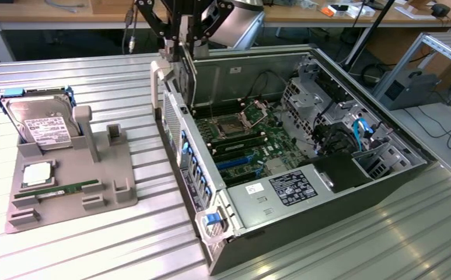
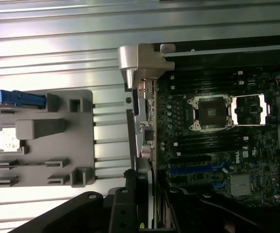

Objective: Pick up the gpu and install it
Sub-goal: 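Pick up the gpu and move the gpu toward the slot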

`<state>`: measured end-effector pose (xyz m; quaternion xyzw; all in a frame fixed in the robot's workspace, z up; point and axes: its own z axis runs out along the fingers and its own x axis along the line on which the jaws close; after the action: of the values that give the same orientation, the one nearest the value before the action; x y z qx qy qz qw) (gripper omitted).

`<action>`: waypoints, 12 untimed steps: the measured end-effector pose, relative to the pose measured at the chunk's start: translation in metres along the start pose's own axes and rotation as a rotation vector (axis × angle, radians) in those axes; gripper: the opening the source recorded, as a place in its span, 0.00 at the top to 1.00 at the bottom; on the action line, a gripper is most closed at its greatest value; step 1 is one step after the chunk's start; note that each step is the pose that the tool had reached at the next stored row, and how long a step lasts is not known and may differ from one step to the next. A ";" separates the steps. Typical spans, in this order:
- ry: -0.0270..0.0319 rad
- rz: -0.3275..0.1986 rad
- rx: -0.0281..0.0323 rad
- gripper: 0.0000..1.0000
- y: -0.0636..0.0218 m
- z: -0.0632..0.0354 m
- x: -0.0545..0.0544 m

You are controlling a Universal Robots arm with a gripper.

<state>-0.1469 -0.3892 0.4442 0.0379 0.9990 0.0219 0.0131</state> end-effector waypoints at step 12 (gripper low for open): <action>0.0000 0.000 0.0000 0.73 -0.0001 0.0011 -0.025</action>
<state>-0.1219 -0.3911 0.4437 0.0379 0.9990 0.0219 0.0131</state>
